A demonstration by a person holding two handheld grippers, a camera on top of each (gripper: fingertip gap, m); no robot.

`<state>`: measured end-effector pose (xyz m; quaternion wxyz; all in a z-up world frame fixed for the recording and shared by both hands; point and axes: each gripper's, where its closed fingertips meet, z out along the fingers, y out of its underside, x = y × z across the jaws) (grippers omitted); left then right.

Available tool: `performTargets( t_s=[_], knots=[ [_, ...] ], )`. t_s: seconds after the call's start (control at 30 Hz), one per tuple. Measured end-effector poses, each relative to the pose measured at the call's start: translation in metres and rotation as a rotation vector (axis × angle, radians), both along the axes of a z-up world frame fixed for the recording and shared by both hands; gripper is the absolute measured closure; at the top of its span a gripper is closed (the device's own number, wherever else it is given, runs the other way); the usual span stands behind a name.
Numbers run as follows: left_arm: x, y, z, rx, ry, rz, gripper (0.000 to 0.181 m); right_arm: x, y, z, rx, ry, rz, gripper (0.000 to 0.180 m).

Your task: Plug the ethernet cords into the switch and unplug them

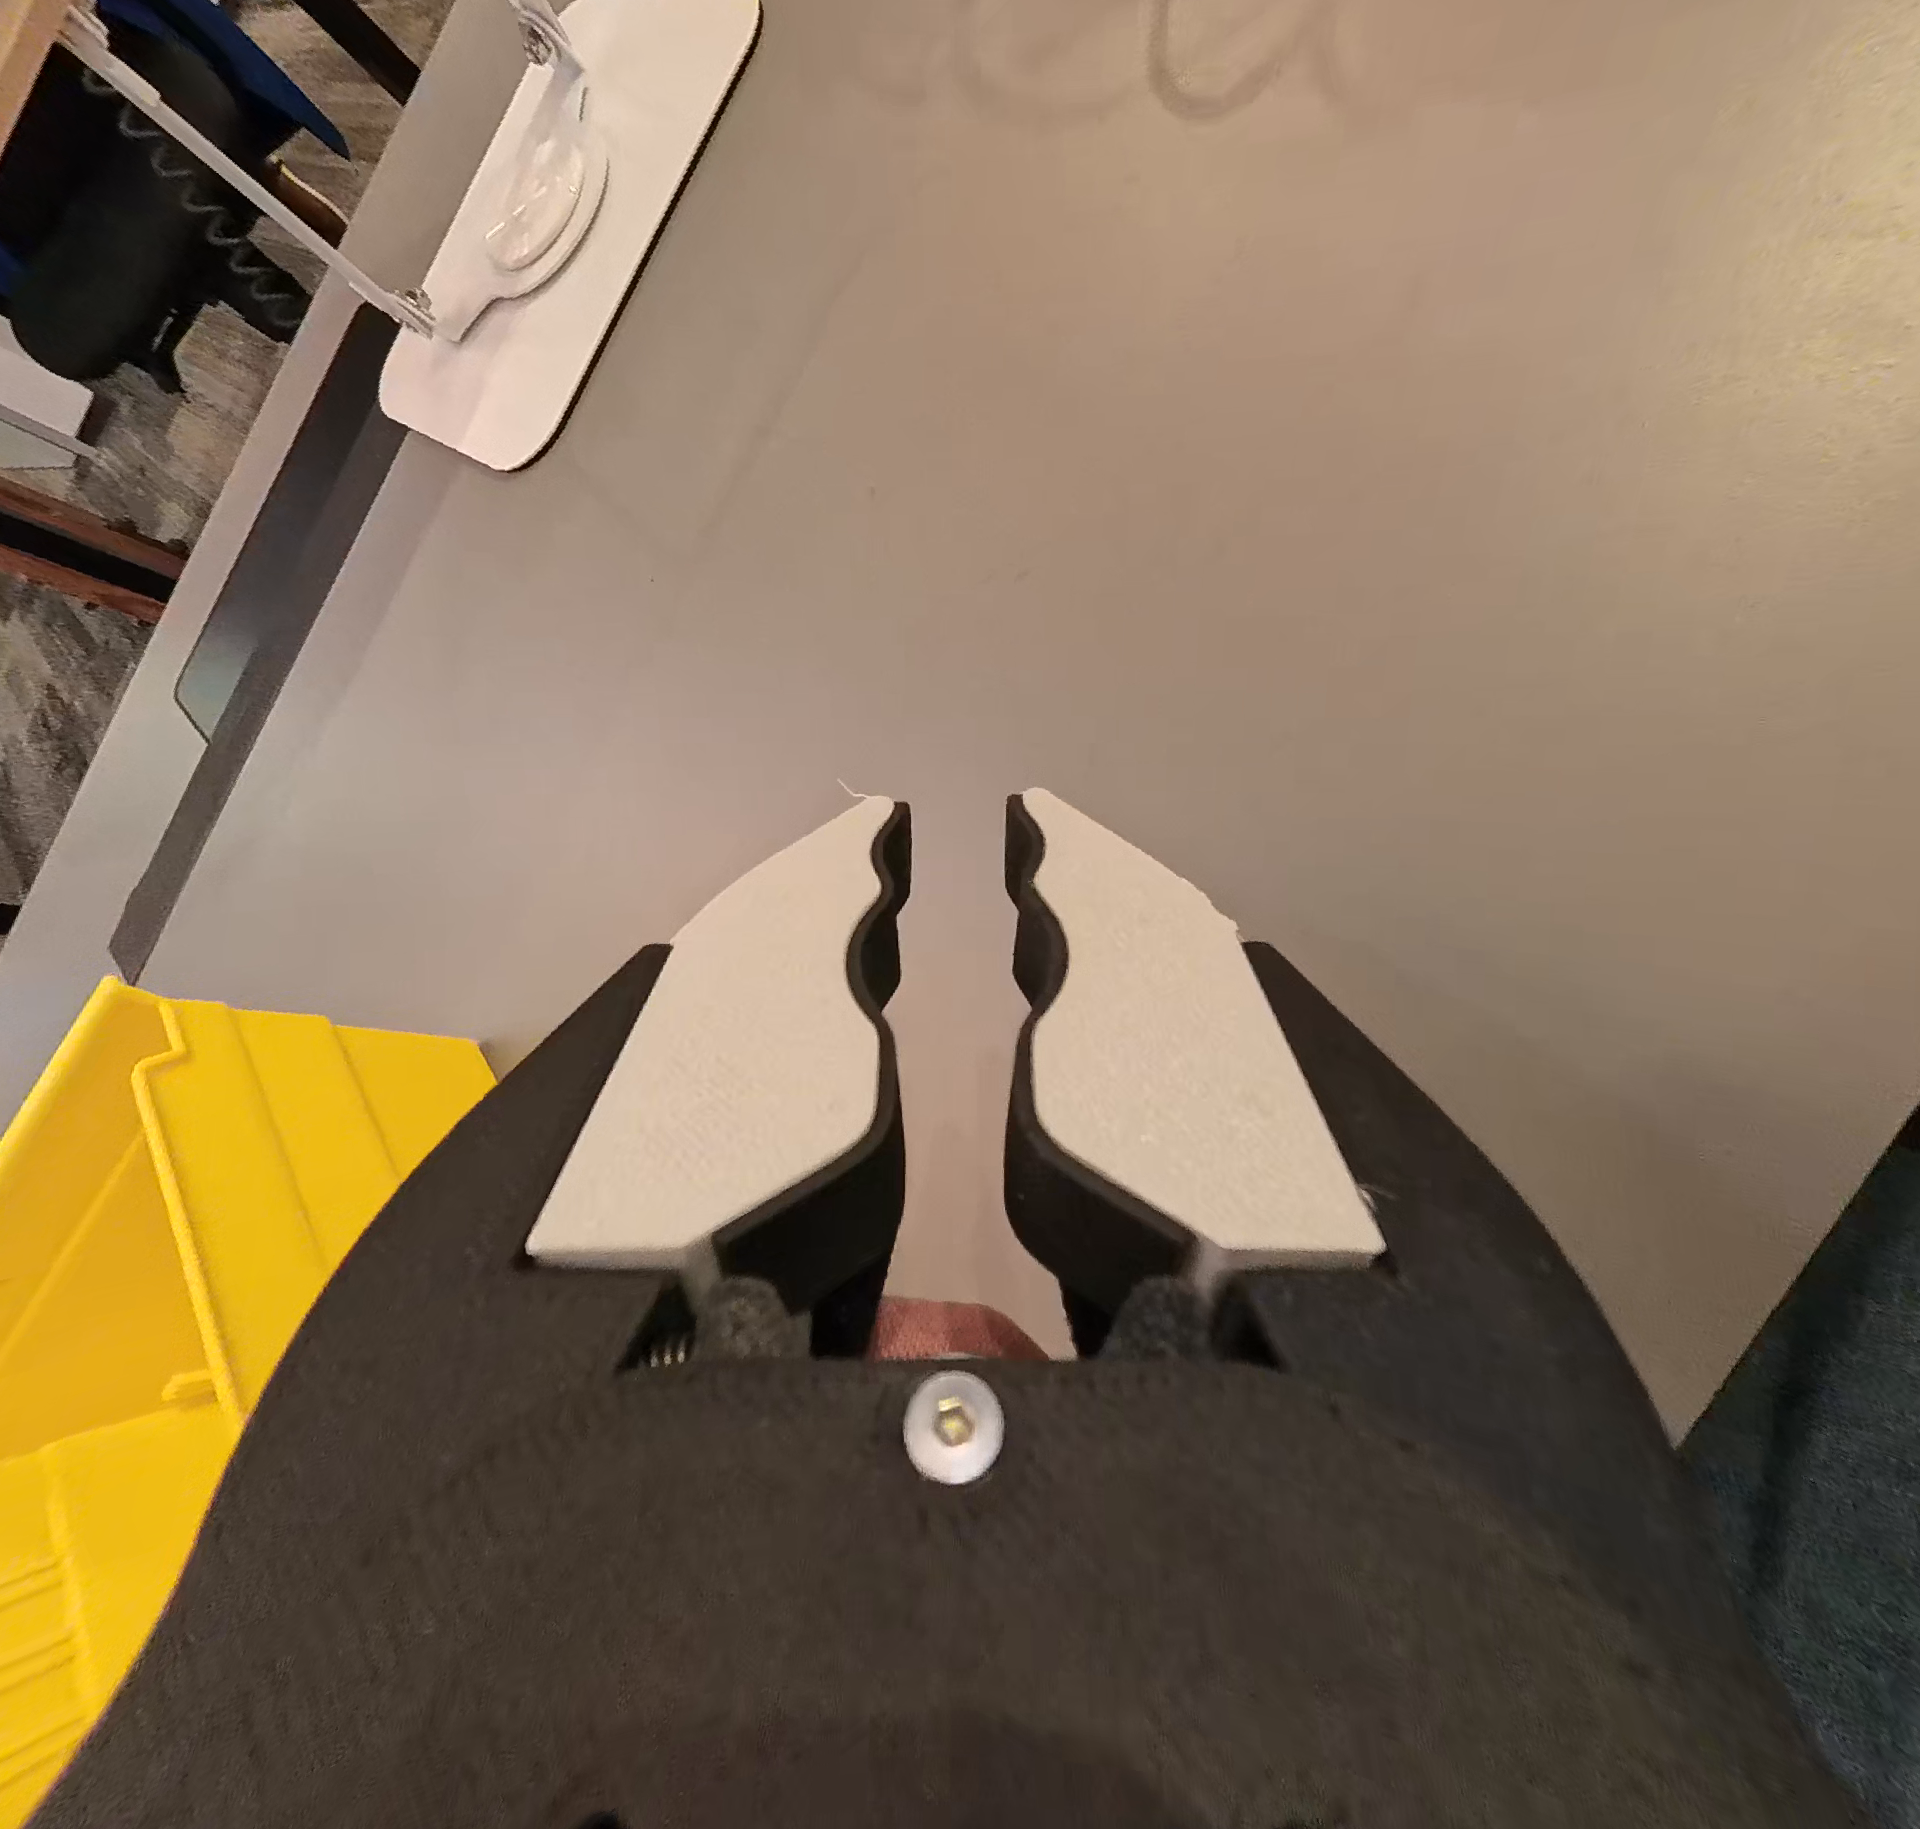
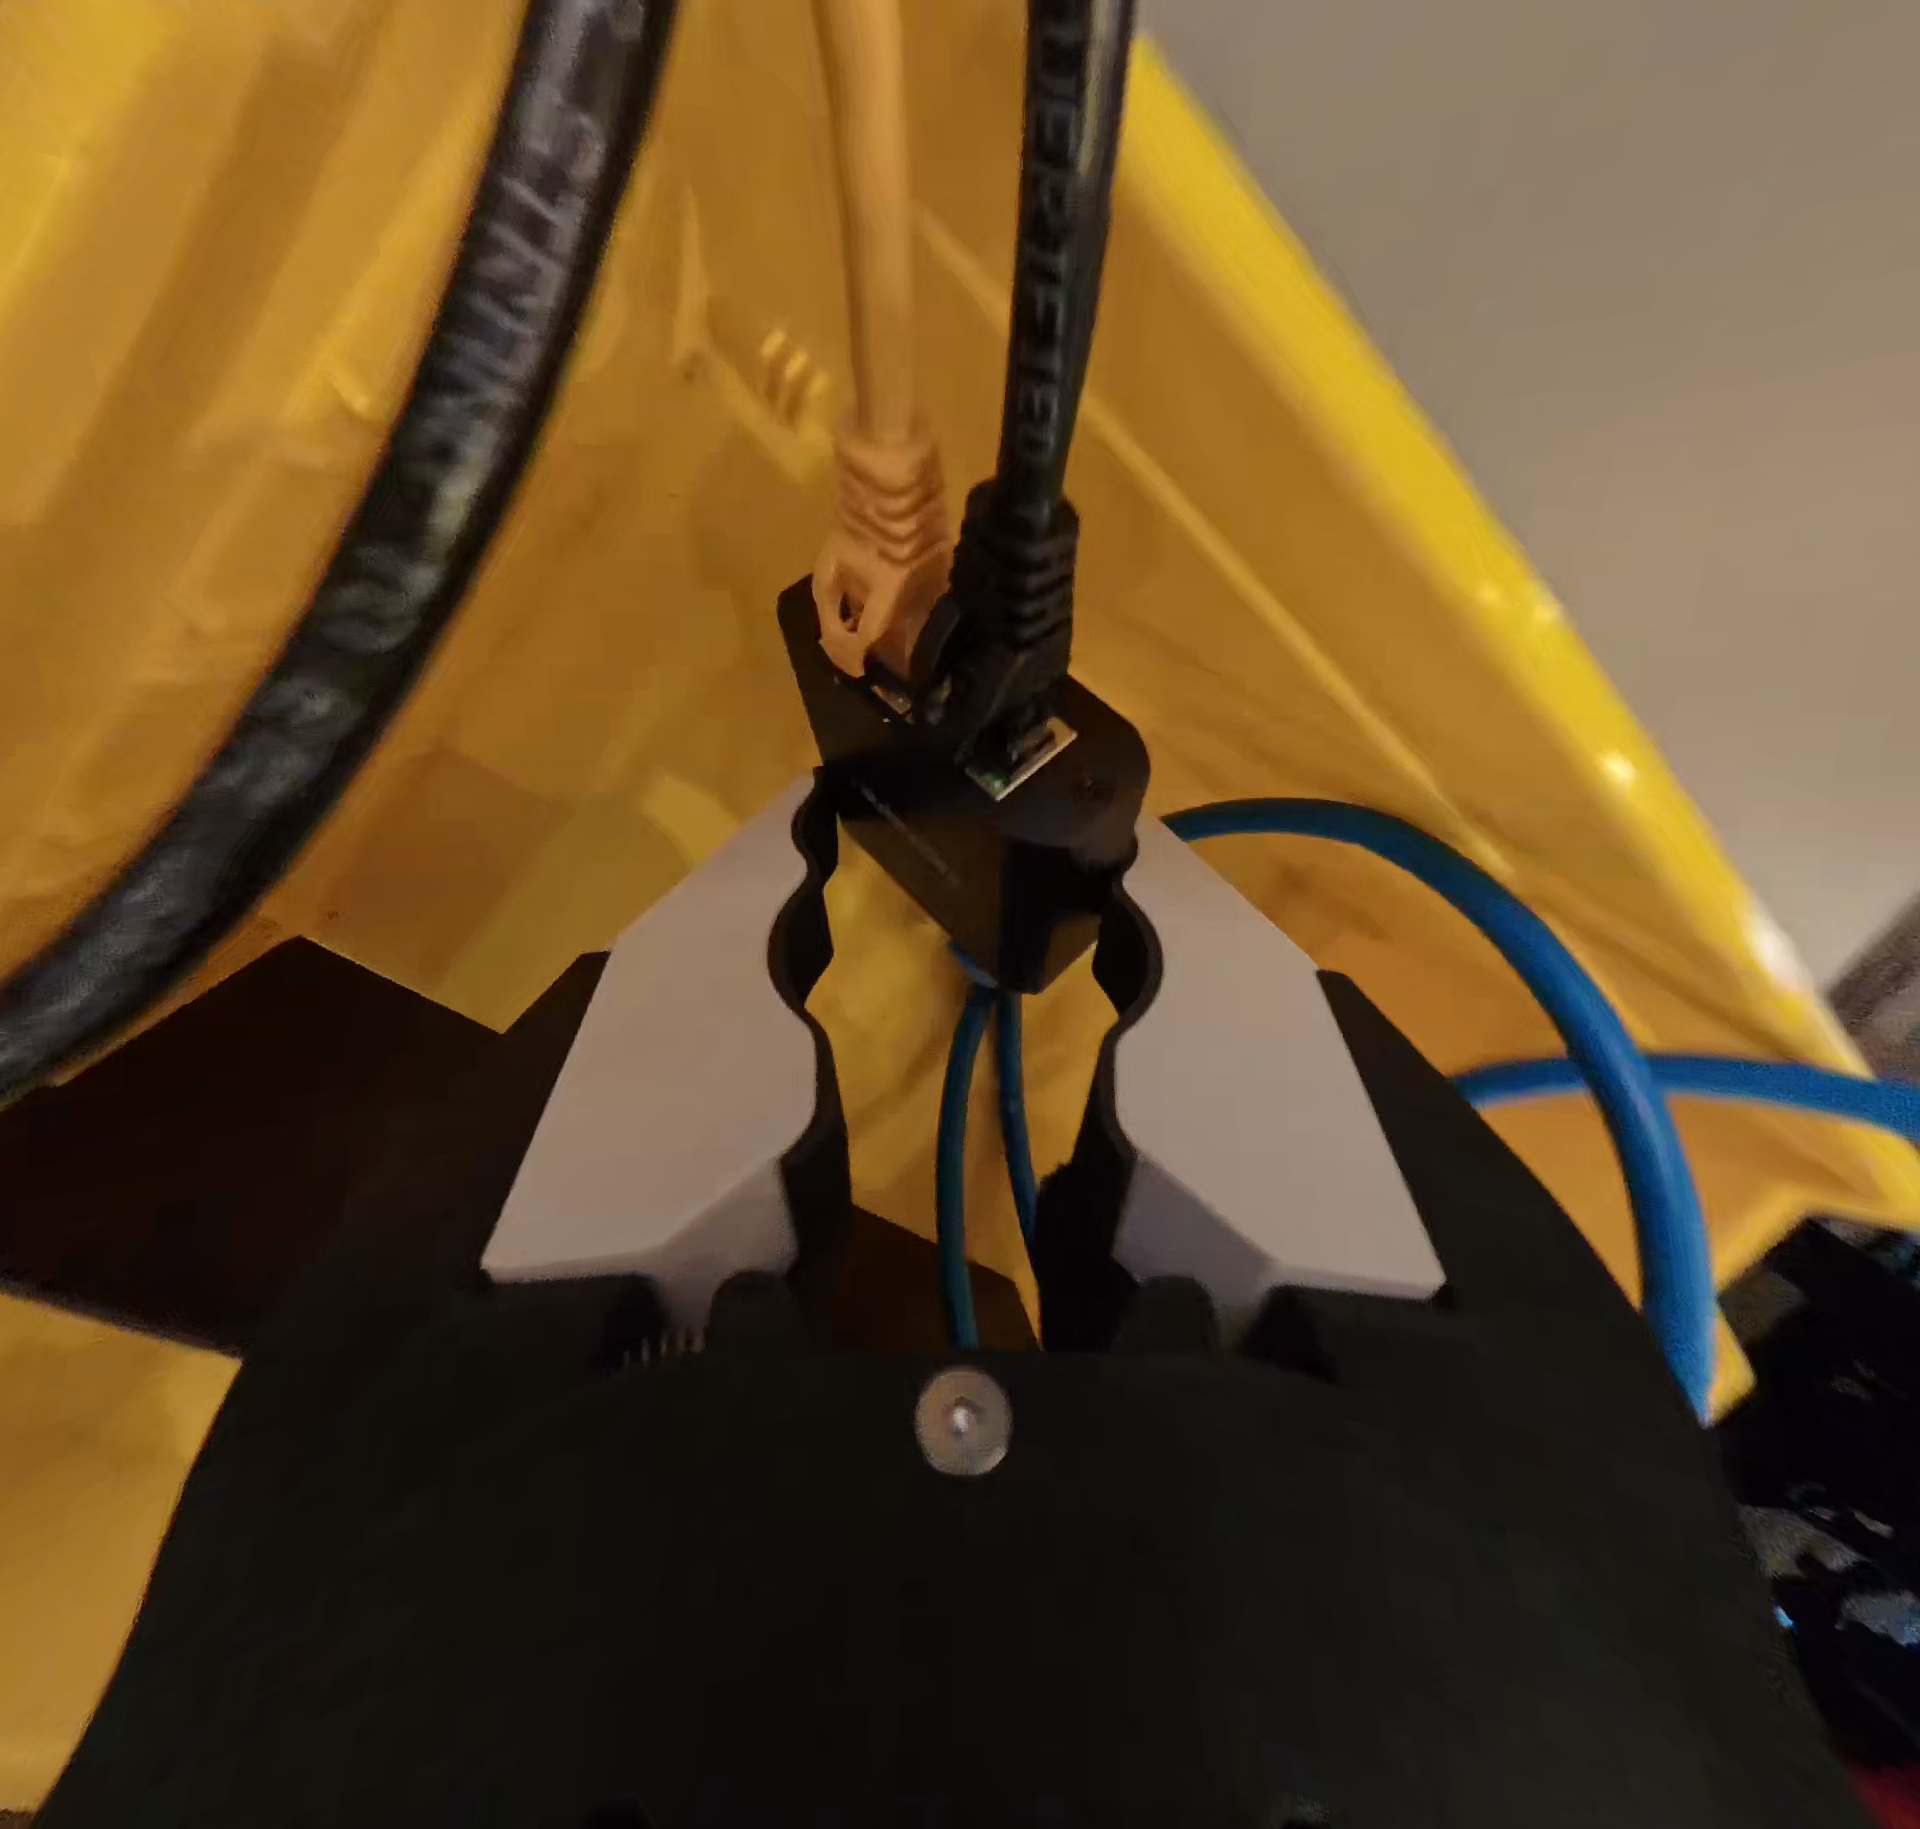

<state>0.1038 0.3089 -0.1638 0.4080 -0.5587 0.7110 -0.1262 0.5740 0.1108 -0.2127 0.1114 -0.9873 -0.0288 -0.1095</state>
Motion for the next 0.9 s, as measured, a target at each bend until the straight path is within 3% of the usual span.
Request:
performTargets(
  t_s=[0.2,0.27,0.47,0.73,0.9],
  knots=[
    [0.000,-0.002,-0.003,0.001,0.013,-0.005,0.164,-0.004,0.000,-0.009,-0.100,0.044,0.041,0.136],
    [-0.001,-0.002,-0.003,0.002,0.015,-0.007,0.164,-0.008,-0.003,-0.008,-0.145,0.071,0.056,0.144],
    [-0.002,0.000,-0.001,-0.002,0.011,0.001,0.163,-0.023,-0.001,0.006,-0.157,0.103,0.110,0.141],
    [-0.002,0.002,0.001,-0.007,0.003,0.008,0.163,-0.035,-0.007,0.060,-0.101,0.050,0.163,0.139],
    [-0.003,0.003,0.003,-0.001,0.000,0.011,0.163,-0.047,-0.001,0.108,0.032,-0.006,0.186,0.139]
  ],
)
